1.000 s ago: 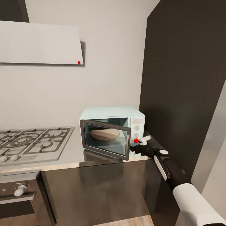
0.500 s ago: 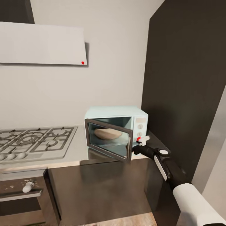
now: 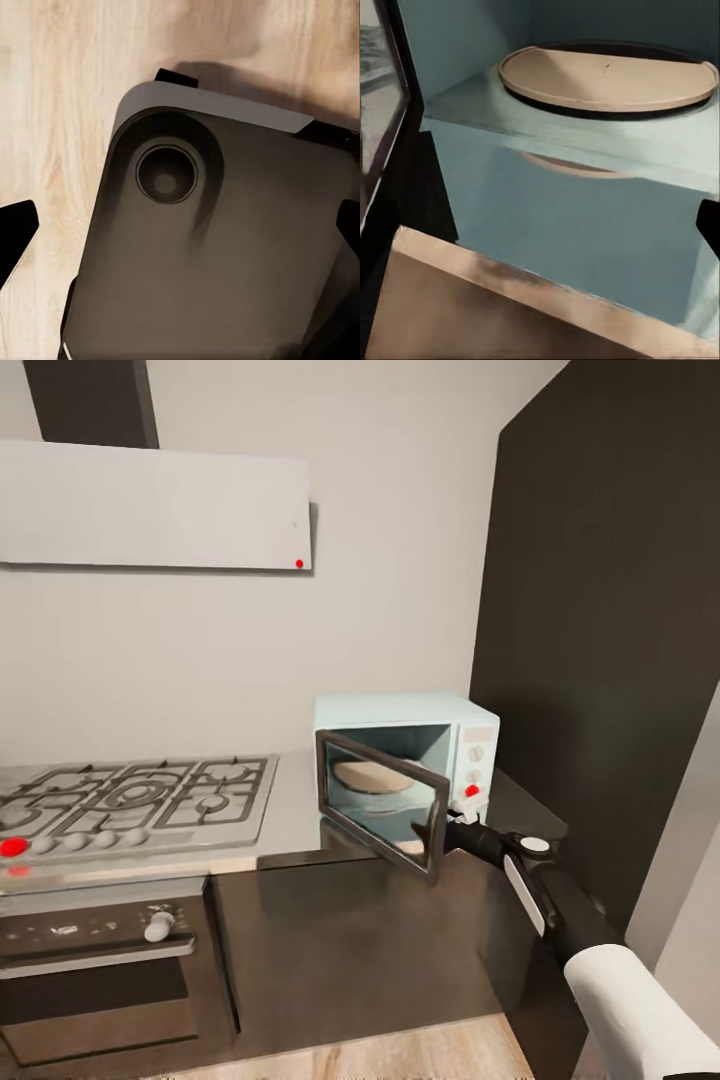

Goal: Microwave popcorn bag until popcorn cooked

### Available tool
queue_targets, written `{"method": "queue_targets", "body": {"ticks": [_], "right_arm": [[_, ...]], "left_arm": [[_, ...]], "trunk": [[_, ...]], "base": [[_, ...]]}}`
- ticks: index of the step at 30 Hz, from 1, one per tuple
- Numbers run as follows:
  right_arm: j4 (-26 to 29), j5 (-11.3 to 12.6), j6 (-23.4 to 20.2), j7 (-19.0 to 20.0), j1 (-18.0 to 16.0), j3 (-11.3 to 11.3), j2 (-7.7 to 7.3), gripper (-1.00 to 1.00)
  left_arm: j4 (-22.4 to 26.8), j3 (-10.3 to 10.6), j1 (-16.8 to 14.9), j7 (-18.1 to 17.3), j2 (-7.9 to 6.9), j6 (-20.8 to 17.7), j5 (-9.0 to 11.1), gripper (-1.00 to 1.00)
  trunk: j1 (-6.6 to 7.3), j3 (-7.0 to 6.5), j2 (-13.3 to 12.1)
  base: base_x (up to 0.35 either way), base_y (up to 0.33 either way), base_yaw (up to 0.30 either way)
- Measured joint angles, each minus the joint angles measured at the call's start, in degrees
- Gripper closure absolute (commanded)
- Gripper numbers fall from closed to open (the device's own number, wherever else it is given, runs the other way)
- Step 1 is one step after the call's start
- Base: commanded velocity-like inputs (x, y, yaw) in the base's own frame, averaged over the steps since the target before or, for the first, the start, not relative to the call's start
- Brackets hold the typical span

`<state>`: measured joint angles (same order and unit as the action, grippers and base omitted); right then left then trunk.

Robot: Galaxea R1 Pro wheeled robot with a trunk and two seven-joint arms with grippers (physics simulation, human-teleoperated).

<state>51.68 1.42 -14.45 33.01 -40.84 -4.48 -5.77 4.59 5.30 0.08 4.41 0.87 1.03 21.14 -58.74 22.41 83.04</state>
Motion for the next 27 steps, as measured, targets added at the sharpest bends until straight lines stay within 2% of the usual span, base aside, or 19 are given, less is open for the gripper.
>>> {"method": "queue_targets", "body": {"ticks": [25,27], "right_arm": [[-0.27,-0.20,-0.73,0.65,0.00,0.01,-0.45,-1.00],[-0.33,-0.77,-0.56,-0.58,-0.02,0.64,-0.48,-1.00]], "left_arm": [[0.00,0.00,0.00,0.00,0.02,0.01,0.00,-1.00],[0.02,-0.01,0.01,0.00,0.00,0.01,0.00,-1.00]], "trunk": [[0.00,0.00,0.00],[0.00,0.00,0.00]], "base": [[-0.187,0.274,0.000],[-0.207,0.246,0.000]]}}
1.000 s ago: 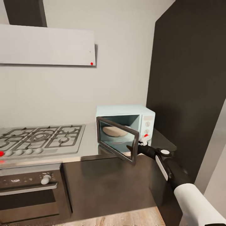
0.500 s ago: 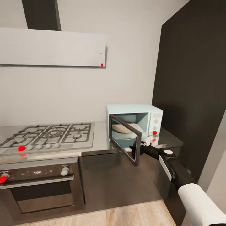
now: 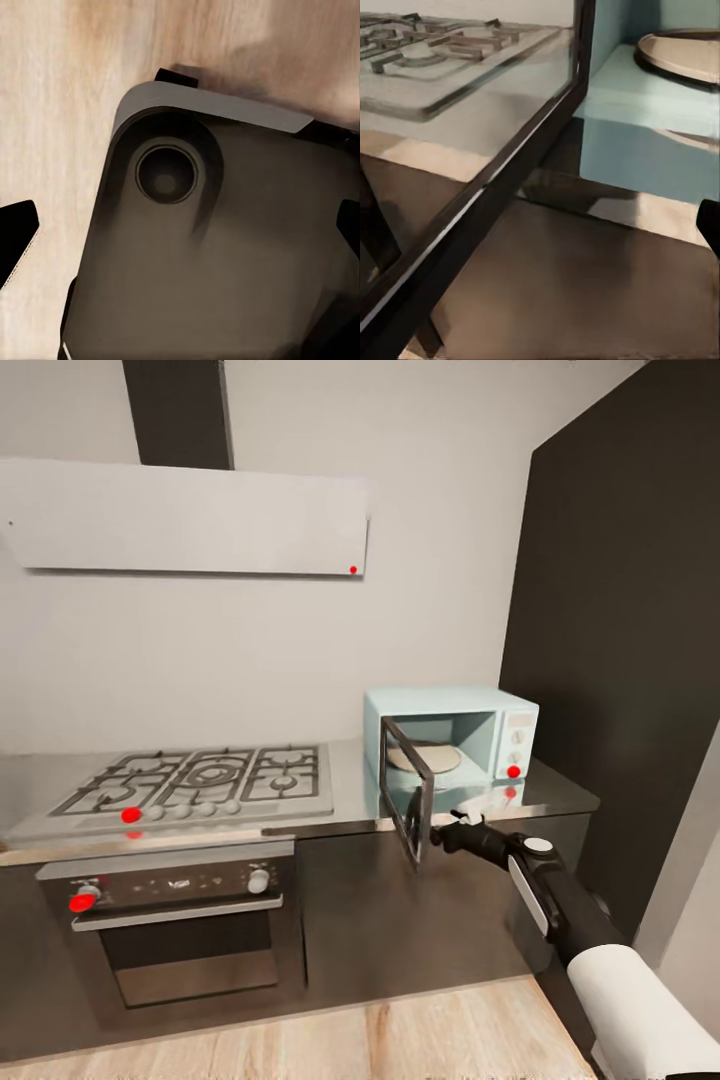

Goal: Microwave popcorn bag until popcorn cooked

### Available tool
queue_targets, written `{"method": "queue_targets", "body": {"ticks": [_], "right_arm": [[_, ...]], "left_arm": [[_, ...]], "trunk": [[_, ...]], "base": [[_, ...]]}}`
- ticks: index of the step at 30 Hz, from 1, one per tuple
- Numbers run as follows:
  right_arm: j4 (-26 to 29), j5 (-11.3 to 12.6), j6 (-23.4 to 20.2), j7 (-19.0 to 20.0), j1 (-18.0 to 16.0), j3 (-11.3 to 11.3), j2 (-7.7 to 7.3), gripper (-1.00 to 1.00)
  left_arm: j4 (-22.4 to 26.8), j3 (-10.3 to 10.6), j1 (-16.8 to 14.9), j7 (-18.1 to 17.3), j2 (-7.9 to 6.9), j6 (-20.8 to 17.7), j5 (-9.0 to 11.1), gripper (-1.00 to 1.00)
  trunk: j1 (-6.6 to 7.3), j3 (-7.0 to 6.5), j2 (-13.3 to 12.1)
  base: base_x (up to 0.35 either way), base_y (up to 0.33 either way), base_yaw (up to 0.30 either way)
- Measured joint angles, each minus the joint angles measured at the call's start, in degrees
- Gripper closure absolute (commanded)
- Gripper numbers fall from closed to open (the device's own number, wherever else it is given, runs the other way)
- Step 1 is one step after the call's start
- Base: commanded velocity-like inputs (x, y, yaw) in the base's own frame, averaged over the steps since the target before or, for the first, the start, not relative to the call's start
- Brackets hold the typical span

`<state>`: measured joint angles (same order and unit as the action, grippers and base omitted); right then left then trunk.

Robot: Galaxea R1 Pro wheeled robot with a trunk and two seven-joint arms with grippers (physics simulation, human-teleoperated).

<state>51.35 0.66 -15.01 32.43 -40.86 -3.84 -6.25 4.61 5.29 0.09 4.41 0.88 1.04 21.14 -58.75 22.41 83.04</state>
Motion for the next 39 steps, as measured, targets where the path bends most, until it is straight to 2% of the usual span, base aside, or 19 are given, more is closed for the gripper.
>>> {"method": "queue_targets", "body": {"ticks": [4,6,9,10,11,13,15,16,19,20,23,25,27,29,31,33,35,38,39], "right_arm": [[-0.44,0.27,-0.16,-5.28,0.00,0.77,-0.24,-1.00],[-0.73,0.64,-0.24,-8.57,-0.01,-0.40,-0.79,-1.00],[-1.32,0.78,-0.49,-10.93,0.00,-0.24,-1.05,-1.00],[-2.23,0.73,-0.50,-9.83,0.00,0.51,-1.14,-1.00],[-4.44,0.27,-0.31,-2.46,0.00,4.63,-1.55,-1.00],[-7.89,0.48,-0.94,-2.94,0.02,9.17,-2.18,-1.00],[-10.51,0.40,-3.39,-3.53,0.02,11.55,-4.44,-1.00],[-11.91,0.33,-5.41,-3.65,0.01,12.12,-6.49,-1.00],[-17.82,0.25,-8.90,-4.09,0.03,12.56,-10.15,-1.00],[-20.35,0.13,-9.11,-4.54,0.03,12.57,-10.61,-1.00],[-35.12,-1.94,-7.51,-8.24,0.04,12.35,-11.64,-1.00],[-47.80,-4.42,-0.74,-9.09,-0.23,11.80,-11.43,-1.00],[-51.65,-7.52,5.16,-9.29,0.18,11.81,-10.92,-1.00],[-52.66,-8.98,7.84,-9.57,5.59,11.64,-10.24,-1.00],[-52.99,-9.54,9.92,-11.03,12.04,11.60,-8.19,-1.00],[-53.11,-9.56,12.55,-17.46,17.66,11.68,-5.57,-1.00],[-53.13,-9.53,13.39,-25.24,21.20,11.75,-3.97,-1.00],[-53.11,-10.35,14.71,-30.36,25.64,11.74,-2.82,-1.00],[-53.09,-11.70,15.41,-31.29,26.92,11.72,-2.57,-1.00]], "left_arm": [[0.00,0.00,0.00,0.00,0.00,0.00,0.00,-1.00],[-0.01,0.00,0.00,0.00,0.00,0.00,0.00,-1.00],[-0.01,0.01,-0.01,-0.01,-0.05,0.00,0.00,-1.00],[-0.01,0.00,-0.01,-0.02,-0.06,0.00,0.03,-1.00],[0.00,0.00,0.00,-0.02,-0.05,-0.01,0.01,-1.00],[-0.01,0.03,-0.01,-0.02,-0.01,0.00,0.00,-1.00],[-0.01,0.01,-0.01,-0.02,-0.01,0.00,0.00,-1.00],[0.00,0.00,0.00,-0.02,-0.01,-0.01,0.02,-1.00],[-0.01,-0.04,-0.01,-0.02,0.00,0.00,0.09,-1.00],[-0.02,-0.10,-0.01,-0.02,-0.02,0.00,0.20,-1.00],[-0.03,-0.49,-0.01,-0.02,-0.19,0.00,0.53,-1.00],[-0.02,-0.58,-0.01,-0.02,-0.25,0.00,0.60,-1.00],[-0.02,-0.60,-0.01,-0.03,-0.23,0.00,0.61,-1.00],[-0.01,-0.61,-0.01,-0.02,-0.17,0.01,0.62,-1.00],[-0.01,-0.63,-0.01,-0.02,-0.17,0.00,0.61,-1.00],[-0.01,-0.69,-0.01,-0.02,-0.18,0.00,0.62,-1.00],[-0.01,-0.75,-0.01,-0.02,-0.18,0.04,0.62,-1.00],[-0.01,-0.77,-0.01,-0.02,-0.18,0.04,0.67,-1.00],[0.01,-0.77,-0.01,-0.02,-0.18,0.06,0.69,-1.00]], "trunk": [[0.00,0.00,0.00],[0.00,0.00,0.00],[0.01,0.00,0.00],[0.01,0.00,0.00],[0.02,0.00,0.00],[0.02,0.00,0.01],[0.02,0.00,0.01],[0.02,0.00,0.01],[0.02,0.01,0.01],[0.02,0.01,0.01],[0.02,0.01,0.01],[0.02,0.02,0.01],[0.02,0.01,0.01],[0.02,0.02,0.01],[0.02,0.02,0.01],[0.02,0.02,0.01],[0.02,0.02,0.01],[0.02,0.01,0.01],[0.02,0.01,0.01]], "base": [[-0.207,0.226,0.000],[-0.204,0.209,0.000],[-0.118,0.117,0.000],[-0.028,0.028,0.000],[-0.014,0.014,0.000],[-0.006,0.005,0.000],[-0.002,0.002,0.000],[0.000,0.000,0.000],[0.000,0.000,0.000],[0.000,0.000,0.000],[0.000,0.000,0.000],[0.000,0.000,0.000],[0.000,0.000,0.000],[0.000,0.000,0.000],[0.000,0.000,0.000],[0.000,0.000,0.000],[0.000,0.000,0.000],[0.000,0.000,0.000],[0.000,0.000,0.000]]}}
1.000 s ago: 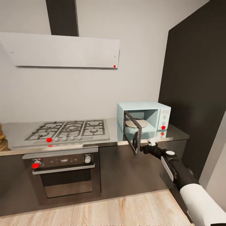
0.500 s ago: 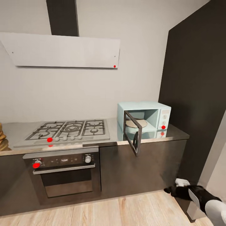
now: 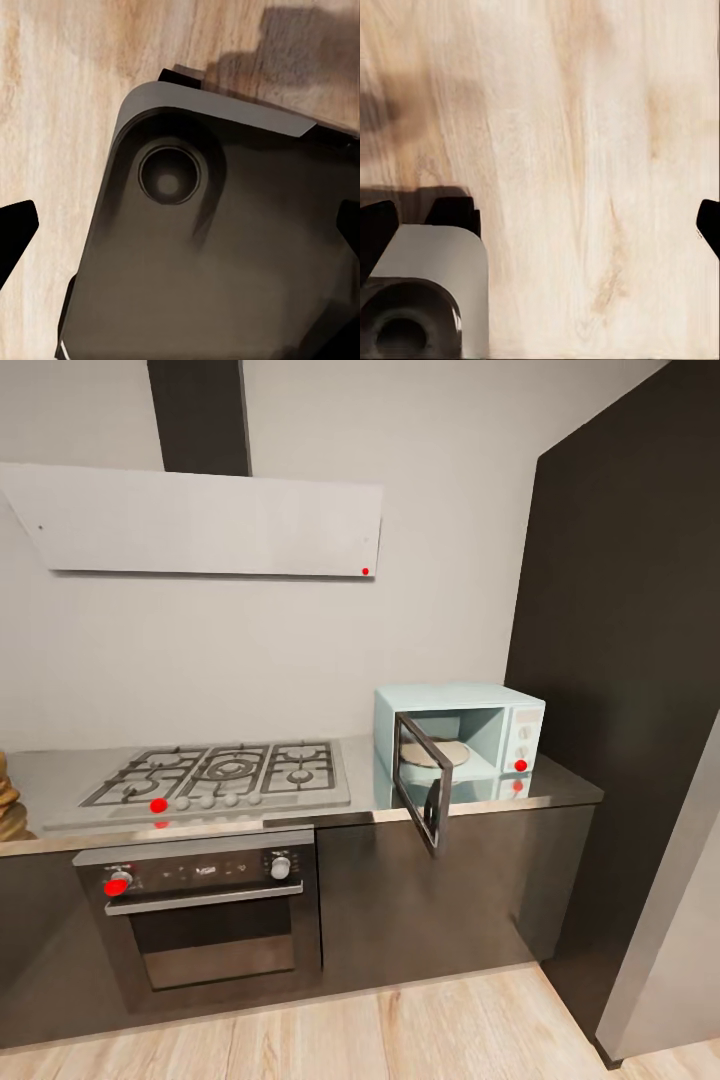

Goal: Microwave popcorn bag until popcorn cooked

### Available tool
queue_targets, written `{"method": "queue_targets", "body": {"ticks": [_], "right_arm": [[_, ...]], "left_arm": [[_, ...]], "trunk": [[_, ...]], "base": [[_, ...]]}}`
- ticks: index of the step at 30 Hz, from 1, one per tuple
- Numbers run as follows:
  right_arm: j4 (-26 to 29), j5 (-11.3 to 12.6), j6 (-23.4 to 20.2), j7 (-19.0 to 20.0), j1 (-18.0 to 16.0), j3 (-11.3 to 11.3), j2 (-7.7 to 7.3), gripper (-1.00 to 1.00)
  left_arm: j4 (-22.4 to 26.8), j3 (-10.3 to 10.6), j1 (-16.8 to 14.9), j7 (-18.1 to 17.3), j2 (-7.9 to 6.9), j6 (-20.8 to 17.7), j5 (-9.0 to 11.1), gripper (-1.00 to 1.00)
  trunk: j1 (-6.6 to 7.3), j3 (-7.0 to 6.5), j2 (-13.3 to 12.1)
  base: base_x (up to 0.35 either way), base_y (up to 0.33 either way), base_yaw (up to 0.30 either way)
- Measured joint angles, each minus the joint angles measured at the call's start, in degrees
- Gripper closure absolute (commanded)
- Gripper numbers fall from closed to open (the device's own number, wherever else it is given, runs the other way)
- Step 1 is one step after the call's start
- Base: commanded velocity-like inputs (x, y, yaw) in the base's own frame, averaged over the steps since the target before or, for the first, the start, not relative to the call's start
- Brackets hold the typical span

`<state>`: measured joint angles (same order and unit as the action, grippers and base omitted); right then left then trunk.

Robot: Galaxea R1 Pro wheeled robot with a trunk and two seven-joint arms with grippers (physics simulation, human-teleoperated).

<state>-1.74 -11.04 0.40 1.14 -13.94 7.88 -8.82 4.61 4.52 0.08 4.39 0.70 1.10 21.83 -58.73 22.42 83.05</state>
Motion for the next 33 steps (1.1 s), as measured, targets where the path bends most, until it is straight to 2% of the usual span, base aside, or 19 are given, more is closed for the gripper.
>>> {"method": "queue_targets", "body": {"ticks": [3,5,10,13,23,26,29,33], "right_arm": [[-0.02,-3.66,0.59,-1.09,1.22,0.00,0.51,-1.00],[-0.04,-4.57,0.38,-1.57,1.47,0.01,1.40,-1.00],[-0.05,-4.81,0.23,-1.63,1.54,0.00,1.82,-1.00],[-0.06,-4.72,-0.04,-1.61,1.54,0.06,2.92,-1.00],[-0.06,-4.78,0.15,-1.69,1.56,0.07,3.35,-1.00],[-0.06,-4.80,0.13,-1.65,1.56,0.07,3.46,-1.00],[-0.06,-4.78,0.04,-1.69,1.55,0.07,4.48,-1.00],[-0.06,-4.65,-0.08,-1.56,1.54,0.07,4.70,-1.00]], "left_arm": [[-0.02,0.00,0.00,0.00,0.00,0.01,0.02,-1.00],[-0.03,-0.01,0.00,0.00,-0.01,0.02,0.02,-1.00],[-0.03,0.00,0.00,0.00,0.00,-0.01,0.02,-1.00],[-0.06,0.00,0.00,0.03,-0.06,-0.05,0.07,-1.00],[-0.04,-0.07,0.00,0.09,-0.03,0.08,0.19,-1.00],[-0.10,-0.11,0.00,0.10,0.02,1.39,0.21,-1.00],[-0.18,-0.08,0.00,0.09,0.12,2.32,0.22,-1.00],[-0.19,-0.08,0.00,0.08,0.17,2.39,0.22,-1.00]], "trunk": [[0.00,-0.01,0.00],[0.00,-0.01,0.00],[0.00,-0.01,0.00],[0.00,-0.01,0.00],[0.00,-0.01,0.00],[0.00,-0.01,0.00],[0.00,-0.01,0.00],[0.00,-0.01,0.00]], "base": [[0.000,0.000,0.000],[0.000,0.000,0.000],[0.000,0.000,0.000],[0.000,0.000,0.047],[0.000,0.000,0.263],[0.000,0.000,0.296],[0.000,0.000,0.300],[0.000,0.000,0.300]]}}
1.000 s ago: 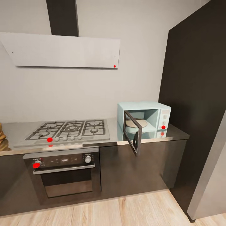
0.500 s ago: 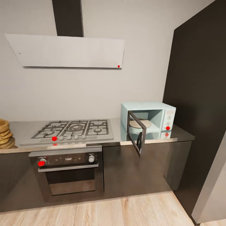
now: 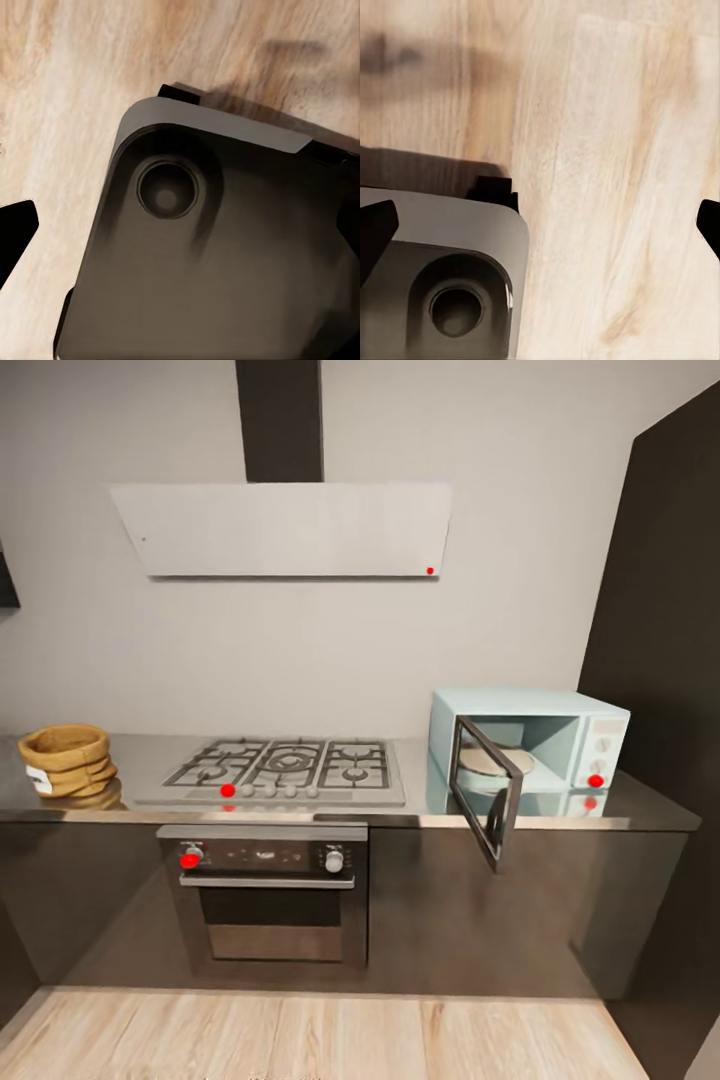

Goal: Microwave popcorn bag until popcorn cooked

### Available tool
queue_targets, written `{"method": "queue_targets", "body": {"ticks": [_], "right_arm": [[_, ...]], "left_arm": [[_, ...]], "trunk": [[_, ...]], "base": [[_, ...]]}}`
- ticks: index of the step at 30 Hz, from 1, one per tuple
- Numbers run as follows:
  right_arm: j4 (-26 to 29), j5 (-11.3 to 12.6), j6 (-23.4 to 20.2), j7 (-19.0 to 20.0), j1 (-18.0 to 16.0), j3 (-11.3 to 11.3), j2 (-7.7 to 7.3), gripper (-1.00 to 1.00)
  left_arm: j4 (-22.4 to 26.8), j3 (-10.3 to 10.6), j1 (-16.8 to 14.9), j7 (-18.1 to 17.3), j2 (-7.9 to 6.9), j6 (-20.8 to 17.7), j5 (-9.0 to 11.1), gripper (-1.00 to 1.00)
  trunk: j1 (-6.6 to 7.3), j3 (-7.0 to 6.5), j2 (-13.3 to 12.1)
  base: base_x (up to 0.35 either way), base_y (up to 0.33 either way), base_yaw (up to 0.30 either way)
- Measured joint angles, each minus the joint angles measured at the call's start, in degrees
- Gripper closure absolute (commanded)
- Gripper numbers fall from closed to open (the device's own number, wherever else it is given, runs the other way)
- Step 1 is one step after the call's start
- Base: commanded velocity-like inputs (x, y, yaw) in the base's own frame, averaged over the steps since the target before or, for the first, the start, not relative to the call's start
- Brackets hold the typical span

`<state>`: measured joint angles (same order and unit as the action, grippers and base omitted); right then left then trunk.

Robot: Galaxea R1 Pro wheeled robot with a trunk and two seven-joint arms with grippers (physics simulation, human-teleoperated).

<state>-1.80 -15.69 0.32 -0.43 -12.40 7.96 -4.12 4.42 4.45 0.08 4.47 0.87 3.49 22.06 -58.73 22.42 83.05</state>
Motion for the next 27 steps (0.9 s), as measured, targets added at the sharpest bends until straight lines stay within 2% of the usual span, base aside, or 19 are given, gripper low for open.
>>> {"method": "queue_targets", "body": {"ticks": [27], "right_arm": [[0.02,-0.28,0.74,0.77,0.00,0.00,-0.18,-1.00]], "left_arm": [[0.08,-0.16,0.00,0.18,0.18,0.03,0.10,-1.00]], "trunk": [[0.00,0.00,0.00]], "base": [[0.000,0.000,0.300]]}}
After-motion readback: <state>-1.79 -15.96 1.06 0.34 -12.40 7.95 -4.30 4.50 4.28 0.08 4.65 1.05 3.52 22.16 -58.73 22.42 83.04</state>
